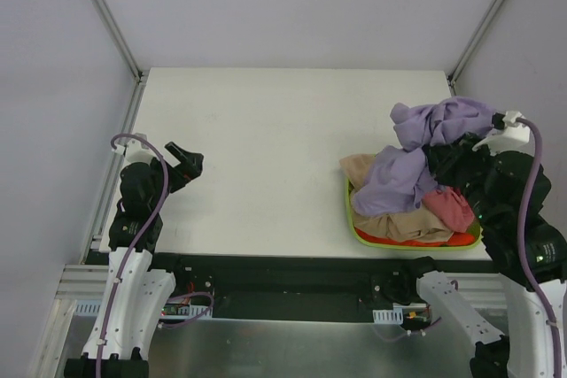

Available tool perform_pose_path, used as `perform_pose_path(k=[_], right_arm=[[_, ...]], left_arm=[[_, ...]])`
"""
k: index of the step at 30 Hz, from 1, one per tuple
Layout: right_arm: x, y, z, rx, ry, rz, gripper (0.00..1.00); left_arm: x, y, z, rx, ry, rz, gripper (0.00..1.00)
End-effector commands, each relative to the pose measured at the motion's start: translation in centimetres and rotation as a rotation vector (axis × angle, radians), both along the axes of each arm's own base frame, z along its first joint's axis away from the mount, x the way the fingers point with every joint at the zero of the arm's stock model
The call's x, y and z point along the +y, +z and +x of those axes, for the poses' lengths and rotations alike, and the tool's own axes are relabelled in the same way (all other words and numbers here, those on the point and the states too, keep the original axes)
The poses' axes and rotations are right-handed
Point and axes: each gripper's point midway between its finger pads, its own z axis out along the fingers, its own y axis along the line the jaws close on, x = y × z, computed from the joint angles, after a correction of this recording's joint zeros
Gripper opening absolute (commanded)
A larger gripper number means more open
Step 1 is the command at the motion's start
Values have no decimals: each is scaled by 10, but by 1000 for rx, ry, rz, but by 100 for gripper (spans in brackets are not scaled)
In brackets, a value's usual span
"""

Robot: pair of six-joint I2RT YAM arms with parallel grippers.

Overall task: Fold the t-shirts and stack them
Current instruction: Grab crumpled tshirt from bin with the right arm, then move the tshirt to the center of the board

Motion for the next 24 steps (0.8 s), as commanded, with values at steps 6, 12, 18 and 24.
perform_pose_path(k=[6, 12, 18, 24], right_arm=[[61, 101, 50, -232, 265, 61, 1], [147, 109, 109, -165, 513, 98, 1], [249, 115, 140, -131, 687, 171, 1], [296, 48, 173, 102, 710, 216, 4]], left_arm=[[-31, 14, -3, -11, -159, -85, 99], [-41, 11, -11, -5, -201, -142, 99], [-41, 19, -17, -3, -181, -174, 99], [-28, 16, -21, 34, -101, -150, 99]])
